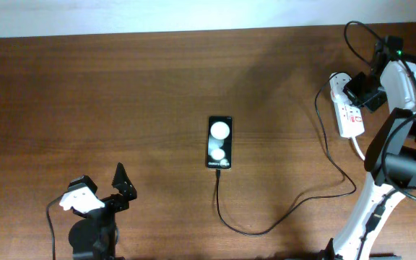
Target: Plug charger to phone and switch on socket
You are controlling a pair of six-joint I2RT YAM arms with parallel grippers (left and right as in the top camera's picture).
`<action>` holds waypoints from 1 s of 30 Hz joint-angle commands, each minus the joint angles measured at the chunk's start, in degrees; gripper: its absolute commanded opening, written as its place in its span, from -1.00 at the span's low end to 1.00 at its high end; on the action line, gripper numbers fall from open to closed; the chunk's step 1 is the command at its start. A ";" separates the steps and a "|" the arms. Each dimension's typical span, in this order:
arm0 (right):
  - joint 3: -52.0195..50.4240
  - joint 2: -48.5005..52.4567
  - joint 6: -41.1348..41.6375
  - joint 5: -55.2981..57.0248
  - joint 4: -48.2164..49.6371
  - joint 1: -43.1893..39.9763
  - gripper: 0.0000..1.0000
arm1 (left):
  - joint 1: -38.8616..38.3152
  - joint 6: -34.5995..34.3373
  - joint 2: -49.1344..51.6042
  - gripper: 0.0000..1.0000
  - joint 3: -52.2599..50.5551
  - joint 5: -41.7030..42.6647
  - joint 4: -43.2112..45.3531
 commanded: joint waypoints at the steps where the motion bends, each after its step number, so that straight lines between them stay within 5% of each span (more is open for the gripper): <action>1: -2.36 4.31 -1.09 -4.33 -0.13 1.16 -0.92 | 0.20 -0.35 -0.28 0.99 -0.26 0.42 0.07; 10: 9.29 3.67 -1.07 -1.05 -8.74 -5.66 -0.92 | 0.20 -0.35 -0.28 0.99 -0.26 0.44 0.07; 26: 9.03 7.23 -3.54 -5.27 -4.66 2.97 -0.92 | 0.20 -0.35 -0.28 0.98 -0.26 0.44 0.07; 30: 5.66 7.26 -3.91 -14.01 -2.14 4.22 -0.92 | 0.20 -0.35 -0.28 0.98 -0.26 0.42 0.07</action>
